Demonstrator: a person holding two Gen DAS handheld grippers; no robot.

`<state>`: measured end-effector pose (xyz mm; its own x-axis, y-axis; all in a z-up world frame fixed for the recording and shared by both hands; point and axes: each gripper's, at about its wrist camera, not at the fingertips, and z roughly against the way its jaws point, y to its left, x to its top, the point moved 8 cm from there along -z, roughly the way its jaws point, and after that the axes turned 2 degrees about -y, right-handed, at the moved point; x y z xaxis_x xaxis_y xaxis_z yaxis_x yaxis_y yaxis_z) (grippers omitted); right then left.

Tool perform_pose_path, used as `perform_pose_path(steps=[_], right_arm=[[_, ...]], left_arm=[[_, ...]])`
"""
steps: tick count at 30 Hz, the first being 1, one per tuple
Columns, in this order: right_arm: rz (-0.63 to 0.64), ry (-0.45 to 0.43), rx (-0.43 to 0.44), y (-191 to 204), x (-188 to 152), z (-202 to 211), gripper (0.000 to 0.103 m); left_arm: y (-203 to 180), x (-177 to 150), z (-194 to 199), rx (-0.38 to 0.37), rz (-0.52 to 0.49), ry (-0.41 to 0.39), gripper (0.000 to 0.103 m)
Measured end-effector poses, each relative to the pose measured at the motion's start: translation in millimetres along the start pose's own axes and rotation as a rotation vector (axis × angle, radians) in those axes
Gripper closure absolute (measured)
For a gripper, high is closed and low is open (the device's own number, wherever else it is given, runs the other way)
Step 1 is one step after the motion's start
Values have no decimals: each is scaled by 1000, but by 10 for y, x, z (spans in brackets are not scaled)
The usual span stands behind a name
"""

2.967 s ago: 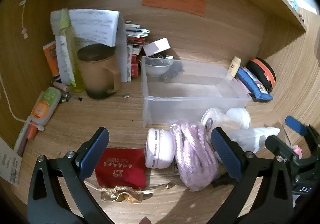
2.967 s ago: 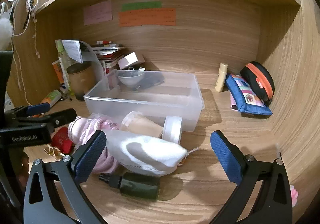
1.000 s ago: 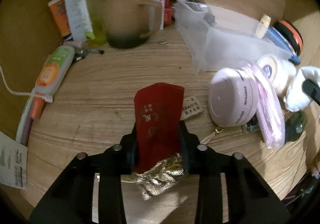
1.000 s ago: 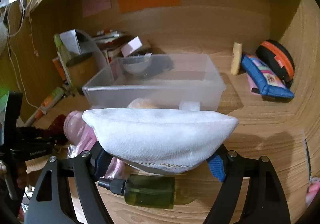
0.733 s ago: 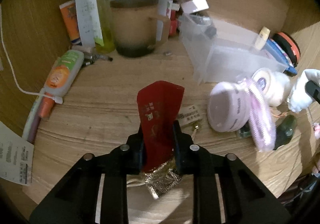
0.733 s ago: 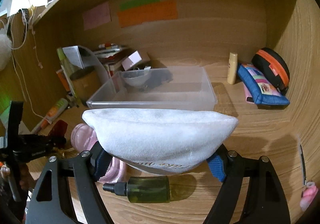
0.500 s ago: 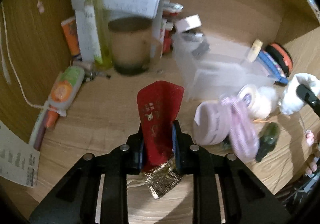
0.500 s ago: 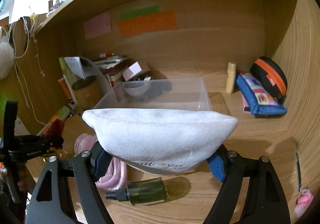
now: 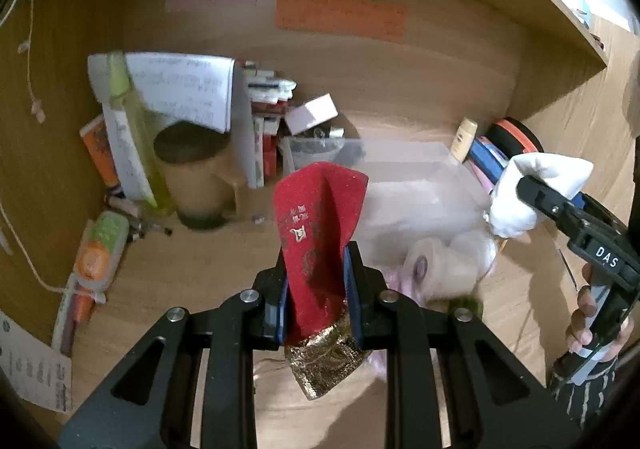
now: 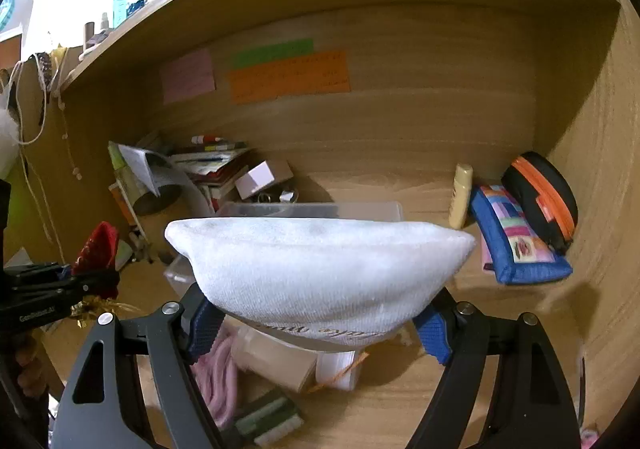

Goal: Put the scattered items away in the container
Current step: 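Carry both items into the clear box and open both grippers to release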

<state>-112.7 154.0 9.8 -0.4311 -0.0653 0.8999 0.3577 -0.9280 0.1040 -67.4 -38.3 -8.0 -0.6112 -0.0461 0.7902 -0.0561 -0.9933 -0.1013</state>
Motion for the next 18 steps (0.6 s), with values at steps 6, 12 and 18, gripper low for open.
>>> perform_pose_path(steps=[6,12,18], right_arm=[[2,17,-7,-103,169,-159,25],[31,7,-16,-110,341,-278,25],[53,8,4,-37,496,-466,25]], left_arm=[[-116,197,-149,-17,-9,-3,80],[-195,404,-313,-28,-9,-13,80],[-278,606,-495,-25,-14,-24,80]])
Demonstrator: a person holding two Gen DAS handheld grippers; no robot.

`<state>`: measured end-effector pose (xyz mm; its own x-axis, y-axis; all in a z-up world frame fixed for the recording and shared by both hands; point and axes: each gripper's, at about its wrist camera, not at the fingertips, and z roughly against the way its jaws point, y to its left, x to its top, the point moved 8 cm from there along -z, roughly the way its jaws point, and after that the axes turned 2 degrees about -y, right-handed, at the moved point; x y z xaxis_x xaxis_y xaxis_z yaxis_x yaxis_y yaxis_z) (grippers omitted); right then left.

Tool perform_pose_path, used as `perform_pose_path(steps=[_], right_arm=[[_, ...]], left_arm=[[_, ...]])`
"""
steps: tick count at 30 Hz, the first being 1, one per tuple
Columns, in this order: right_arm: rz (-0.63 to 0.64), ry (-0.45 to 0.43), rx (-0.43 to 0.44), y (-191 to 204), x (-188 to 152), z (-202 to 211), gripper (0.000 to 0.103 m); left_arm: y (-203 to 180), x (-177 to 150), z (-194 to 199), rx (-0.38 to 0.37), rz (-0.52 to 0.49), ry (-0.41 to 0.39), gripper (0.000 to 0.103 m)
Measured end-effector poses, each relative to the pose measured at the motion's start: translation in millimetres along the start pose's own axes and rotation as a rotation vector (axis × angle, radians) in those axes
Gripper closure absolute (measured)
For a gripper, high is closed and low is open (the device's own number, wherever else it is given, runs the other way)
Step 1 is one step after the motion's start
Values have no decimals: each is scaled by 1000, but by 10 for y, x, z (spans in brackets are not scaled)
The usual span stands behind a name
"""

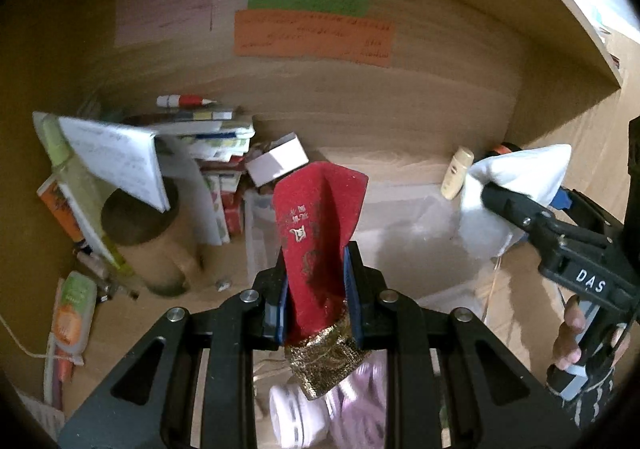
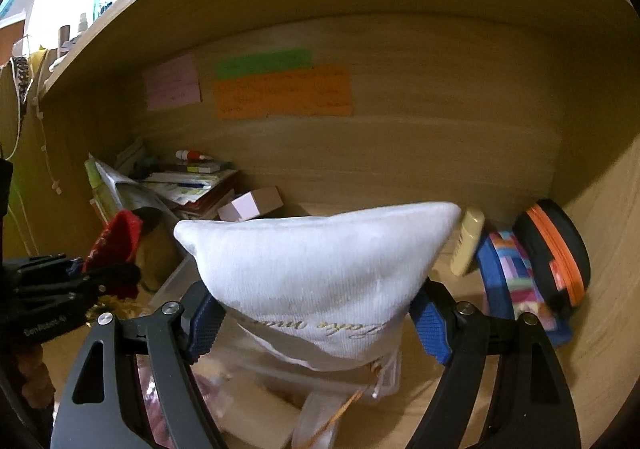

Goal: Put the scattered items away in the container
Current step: 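Carry both items into the clear box and open both grippers to release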

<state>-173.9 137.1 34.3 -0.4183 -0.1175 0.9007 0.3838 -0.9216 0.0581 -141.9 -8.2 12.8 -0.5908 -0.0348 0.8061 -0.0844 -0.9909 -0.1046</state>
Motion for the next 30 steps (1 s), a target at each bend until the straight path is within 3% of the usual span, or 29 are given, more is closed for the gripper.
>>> perform_pose_path(steps=[16,30], right_arm=[[-43,176,29,-124,-453,-636,25],[60,257,-14,-33,-704,-814,25]], left_arm=[[-129,-118,-794,-35,18,118,80],[-165,-281,-887,-63,25,176,79]])
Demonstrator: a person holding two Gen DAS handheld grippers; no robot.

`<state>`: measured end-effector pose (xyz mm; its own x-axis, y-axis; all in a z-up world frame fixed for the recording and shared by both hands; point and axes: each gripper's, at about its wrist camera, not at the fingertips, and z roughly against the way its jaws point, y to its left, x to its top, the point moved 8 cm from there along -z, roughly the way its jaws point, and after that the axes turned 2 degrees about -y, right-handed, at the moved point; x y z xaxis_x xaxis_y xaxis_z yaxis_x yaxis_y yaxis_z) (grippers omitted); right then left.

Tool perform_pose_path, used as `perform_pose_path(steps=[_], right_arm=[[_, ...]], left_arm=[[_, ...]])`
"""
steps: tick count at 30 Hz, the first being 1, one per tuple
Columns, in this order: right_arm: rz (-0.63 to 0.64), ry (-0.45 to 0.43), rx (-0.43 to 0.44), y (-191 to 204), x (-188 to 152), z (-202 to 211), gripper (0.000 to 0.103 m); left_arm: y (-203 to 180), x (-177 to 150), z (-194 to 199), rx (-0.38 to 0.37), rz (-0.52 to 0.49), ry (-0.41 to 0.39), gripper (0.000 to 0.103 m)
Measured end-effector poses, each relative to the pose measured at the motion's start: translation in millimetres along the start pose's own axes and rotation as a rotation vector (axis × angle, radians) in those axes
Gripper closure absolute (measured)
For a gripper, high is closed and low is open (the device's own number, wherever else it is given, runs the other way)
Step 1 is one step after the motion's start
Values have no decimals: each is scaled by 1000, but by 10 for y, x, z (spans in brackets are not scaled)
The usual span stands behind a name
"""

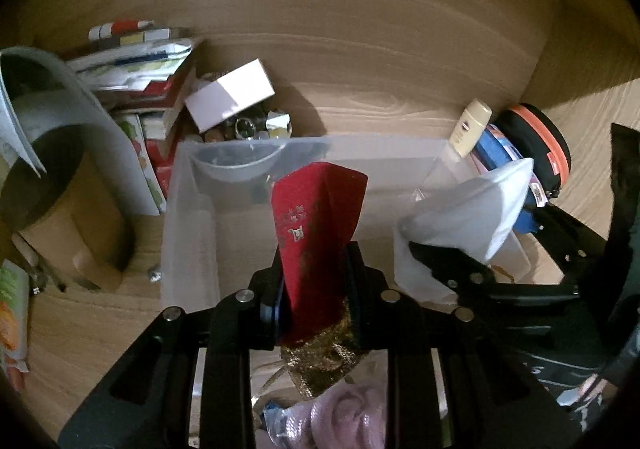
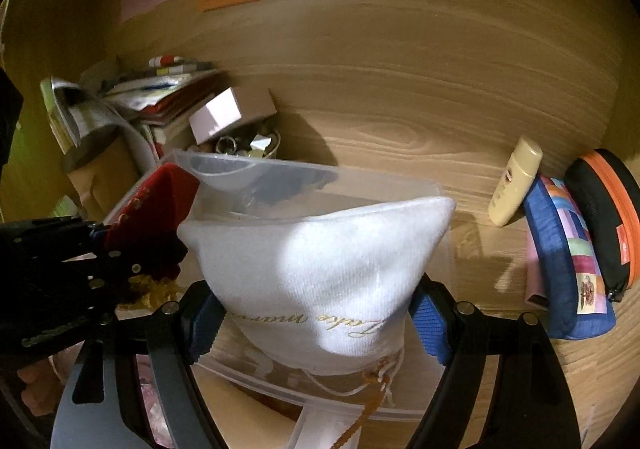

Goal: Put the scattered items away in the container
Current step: 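Carry both items into the clear box and open both grippers to release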

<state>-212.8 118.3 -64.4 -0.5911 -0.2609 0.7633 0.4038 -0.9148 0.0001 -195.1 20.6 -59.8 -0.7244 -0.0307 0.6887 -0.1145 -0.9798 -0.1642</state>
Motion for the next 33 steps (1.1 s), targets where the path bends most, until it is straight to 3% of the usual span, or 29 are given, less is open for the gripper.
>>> perform_pose_path(steps=[3,6,8,10,17,19,22,28,31,33], right_arm=[[15,20,-9,20,-43,-52,25],[29,44,-11,53,-84,-112,25],[39,54,-29,66,-107,-145,25],[41,50,-35,74,-105,-151,25],[63,26,-55,100,-81,-102,24],[76,8,-66,120,-63,-69,18],[90,-17,-77,142,-39,-22,16],[91,-25,-82,134,-13,-14,15],[84,-25,-78,124,-11,-20,4],[80,-47,-77,131,9,18,4]], left_arm=[[-1,-16,26,1,0,-6,78],[23,-7,28,16,0,-20,64],[31,0,29,13,3,-26,62],[50,-3,51,28,3,-38,53],[126,28,120,18,37,-58,40],[145,45,157,9,52,-74,34],[136,86,216,20,47,-109,26],[76,92,260,55,-2,-133,22],[68,94,290,56,-12,-136,18],[80,106,328,60,-13,-148,17]])
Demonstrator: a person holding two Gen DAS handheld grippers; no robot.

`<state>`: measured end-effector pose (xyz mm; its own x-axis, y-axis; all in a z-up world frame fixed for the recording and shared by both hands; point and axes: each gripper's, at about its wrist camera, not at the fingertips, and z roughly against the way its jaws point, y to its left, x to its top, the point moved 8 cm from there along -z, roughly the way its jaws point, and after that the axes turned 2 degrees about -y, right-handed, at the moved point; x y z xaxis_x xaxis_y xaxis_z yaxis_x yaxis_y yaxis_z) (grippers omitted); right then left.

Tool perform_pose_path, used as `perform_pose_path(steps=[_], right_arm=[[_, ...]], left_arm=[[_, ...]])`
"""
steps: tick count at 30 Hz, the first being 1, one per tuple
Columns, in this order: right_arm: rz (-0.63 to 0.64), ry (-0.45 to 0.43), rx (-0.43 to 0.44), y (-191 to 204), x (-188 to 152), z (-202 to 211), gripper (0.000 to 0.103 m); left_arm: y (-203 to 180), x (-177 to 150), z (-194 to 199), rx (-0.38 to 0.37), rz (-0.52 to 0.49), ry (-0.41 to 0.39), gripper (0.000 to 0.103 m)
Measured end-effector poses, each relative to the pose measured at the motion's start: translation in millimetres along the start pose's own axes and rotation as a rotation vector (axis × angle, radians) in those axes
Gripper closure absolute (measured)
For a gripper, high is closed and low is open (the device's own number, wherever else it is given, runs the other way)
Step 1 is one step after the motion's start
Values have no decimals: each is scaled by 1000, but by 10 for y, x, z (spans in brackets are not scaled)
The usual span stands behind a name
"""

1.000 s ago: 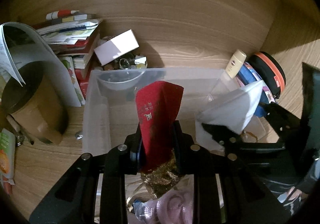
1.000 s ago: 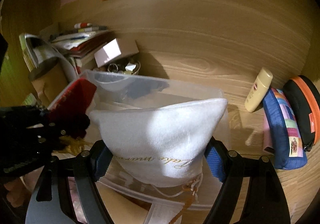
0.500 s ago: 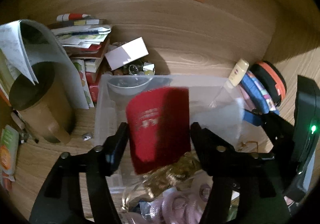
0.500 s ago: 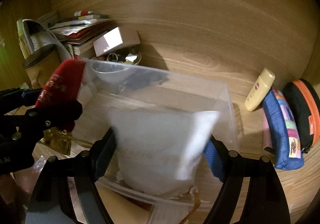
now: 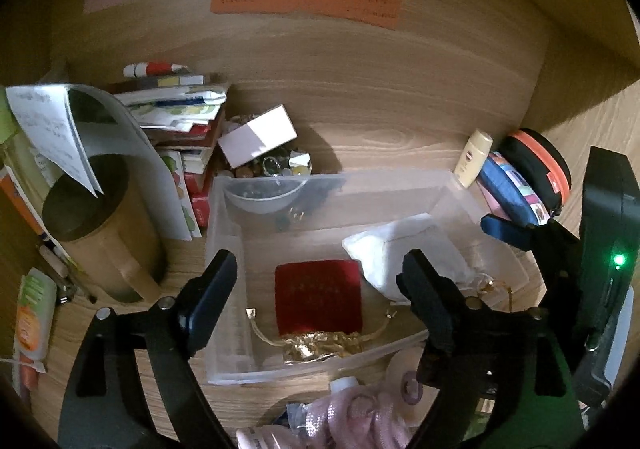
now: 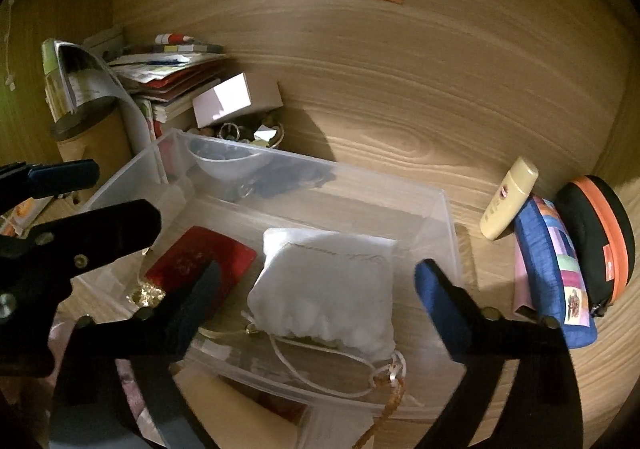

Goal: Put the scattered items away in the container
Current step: 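Carry both items into the clear box and open both grippers to release, then move the left gripper to the white eraser while the right approaches the green bottle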

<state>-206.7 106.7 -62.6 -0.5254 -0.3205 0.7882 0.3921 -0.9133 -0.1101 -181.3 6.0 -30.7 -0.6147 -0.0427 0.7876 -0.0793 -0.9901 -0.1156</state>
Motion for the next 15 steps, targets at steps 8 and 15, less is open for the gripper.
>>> perform_pose_path(steps=[8,15], right_arm=[[-45,-115,35,-59,150,362,4],[-50,-170,-6,-159,157,821,4]], left_arm=[[270,103,205,66,63,-81,17],[384,-26,452,37,50,-50,17]])
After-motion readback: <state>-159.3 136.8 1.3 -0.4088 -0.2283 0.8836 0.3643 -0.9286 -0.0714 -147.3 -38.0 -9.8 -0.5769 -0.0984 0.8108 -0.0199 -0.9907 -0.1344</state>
